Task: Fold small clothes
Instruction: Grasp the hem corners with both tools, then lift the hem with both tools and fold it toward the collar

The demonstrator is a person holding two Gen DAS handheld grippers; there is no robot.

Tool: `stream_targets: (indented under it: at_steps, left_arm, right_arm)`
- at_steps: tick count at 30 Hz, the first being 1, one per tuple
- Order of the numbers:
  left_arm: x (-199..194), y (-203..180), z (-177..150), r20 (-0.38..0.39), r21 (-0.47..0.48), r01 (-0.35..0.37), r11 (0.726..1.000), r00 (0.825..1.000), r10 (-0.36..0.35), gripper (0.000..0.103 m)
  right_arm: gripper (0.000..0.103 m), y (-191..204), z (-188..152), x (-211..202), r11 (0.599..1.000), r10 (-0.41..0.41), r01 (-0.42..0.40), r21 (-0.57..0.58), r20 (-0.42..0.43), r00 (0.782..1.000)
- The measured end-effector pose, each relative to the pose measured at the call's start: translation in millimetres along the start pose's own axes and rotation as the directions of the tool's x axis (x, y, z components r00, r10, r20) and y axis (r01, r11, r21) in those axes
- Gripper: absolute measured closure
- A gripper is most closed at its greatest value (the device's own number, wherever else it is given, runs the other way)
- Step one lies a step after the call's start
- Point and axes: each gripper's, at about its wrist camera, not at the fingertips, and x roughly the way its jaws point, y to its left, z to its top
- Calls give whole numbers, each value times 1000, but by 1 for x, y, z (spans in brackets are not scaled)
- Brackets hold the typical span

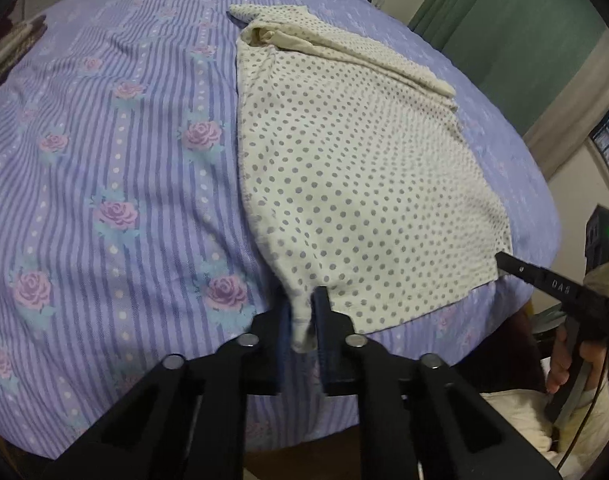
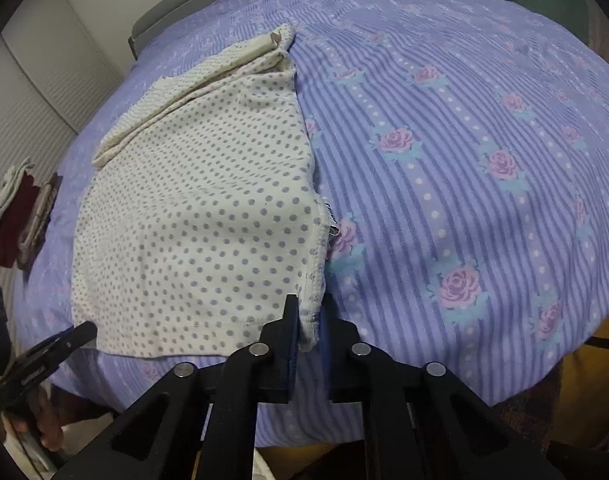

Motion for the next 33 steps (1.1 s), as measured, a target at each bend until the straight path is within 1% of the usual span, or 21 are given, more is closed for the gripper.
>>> stream_targets:
  at_steps: [4, 5, 7, 9, 12, 14, 17, 19, 22, 26, 30, 33]
  left_arm:
    - [-26, -8, -1, 39, 31, -20, 999, 999, 19, 92]
    - [-33, -10, -2, 52, 42, -25, 999, 998, 23, 92]
    - [-43, -14, -1, 62, 57, -43, 997, 997, 39, 92]
    - [-47, -15, -1, 63, 55, -50, 997, 997, 47, 93]
    - [-42, -11, -2, 28, 38, -73, 997, 997, 72, 93]
    - [-35, -7, -3, 2, 17, -92, 996, 996, 92, 93]
    - [-34, -3, -3, -4, -6, -93, 996, 996, 93, 93]
    - [-41, -6, -1, 14, -5, -99, 995, 995, 99, 93]
    - [-58, -12, 3, 53, -10, -84, 996, 995, 85, 93]
    - [-84, -21, 14, 123, -22, -64, 998, 990, 66, 93]
    - [-108, -25, 38, 181, -50, -32, 998, 983, 40, 93]
    - [-117, -33, 64, 230, -18, -48, 999, 972, 51, 93]
  right_arm:
    - [94, 4, -4, -30, 1000, 3, -3, 1, 42, 999]
    - [94, 5, -5, -40, 1000, 17, -17, 2, 51, 999]
    - [95, 7, -7, -54, 999, 32, -32, -3, 70, 997]
    - [95, 11, -9, -62, 999, 30, -28, -20, 72, 997]
    - [95, 11, -8, -59, 1000, 15, -14, -21, 60, 998]
    - [95, 8, -8, -51, 1000, 12, -12, 0, 30, 999]
    - [95, 8, -11, -44, 1000, 15, -15, 20, 2, 1000]
    - [95, 9, -11, -48, 999, 21, -21, 27, 12, 1000]
    - [95, 9, -7, -60, 998, 41, -43, 41, 39, 998]
    - [95, 13, 4, -82, 997, 51, -57, 52, 98, 994]
    - [95, 18, 20, -102, 994, 76, -87, 62, 163, 984]
    - [95, 21, 39, -116, 991, 86, -106, 79, 226, 970]
